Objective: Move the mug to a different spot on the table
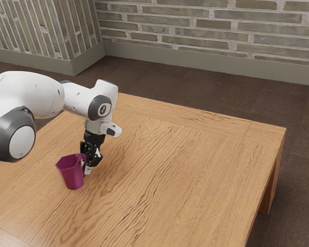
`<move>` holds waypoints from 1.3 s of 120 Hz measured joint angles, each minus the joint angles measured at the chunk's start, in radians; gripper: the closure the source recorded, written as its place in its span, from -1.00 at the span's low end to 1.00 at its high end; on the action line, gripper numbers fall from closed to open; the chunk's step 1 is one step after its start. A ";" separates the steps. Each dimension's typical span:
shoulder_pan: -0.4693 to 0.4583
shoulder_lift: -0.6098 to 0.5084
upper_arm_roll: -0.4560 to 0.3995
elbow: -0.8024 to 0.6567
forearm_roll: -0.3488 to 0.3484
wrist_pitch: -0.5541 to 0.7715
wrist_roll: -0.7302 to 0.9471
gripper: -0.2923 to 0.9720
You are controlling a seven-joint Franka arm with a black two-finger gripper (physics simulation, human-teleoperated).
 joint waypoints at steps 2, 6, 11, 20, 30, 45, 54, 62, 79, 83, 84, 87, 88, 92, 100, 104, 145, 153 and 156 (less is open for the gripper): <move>0.000 0.000 0.000 0.000 0.000 0.000 -0.001 0.51; 0.000 0.000 0.000 0.000 0.001 0.000 -0.002 0.52; -0.001 0.000 0.000 0.000 0.003 -0.001 -0.003 0.54; -0.002 -0.002 0.000 0.002 0.006 -0.008 -0.006 0.56; -0.003 -0.011 0.000 0.006 0.011 -0.026 -0.011 0.58; -0.011 -0.022 0.004 0.022 0.019 -0.060 -0.018 0.60; -0.018 -0.025 0.004 0.051 0.024 -0.084 -0.022 0.60; -0.027 -0.023 0.004 0.087 0.028 -0.106 -0.025 0.61; -0.049 -0.010 0.003 0.160 0.030 -0.148 -0.030 0.61; -0.055 -0.005 0.002 0.180 0.029 -0.157 -0.031 0.61; -0.056 -0.004 0.002 0.184 0.029 -0.159 -0.031 0.61; -0.058 0.001 0.001 0.199 0.028 -0.164 -0.032 0.61; -0.059 0.003 0.001 0.204 0.027 -0.166 -0.032 0.61; -0.061 0.011 0.000 0.225 0.022 -0.173 -0.033 0.61; -0.063 0.029 -0.001 0.266 0.005 -0.184 -0.034 0.62; -0.065 0.037 -0.001 0.278 -0.007 -0.189 -0.034 0.62; -0.085 0.132 0.001 0.428 -0.159 -0.217 -0.046 0.64; -0.089 0.147 0.002 0.435 -0.172 -0.219 -0.053 0.64; -0.090 0.154 0.002 0.437 -0.175 -0.220 -0.056 0.64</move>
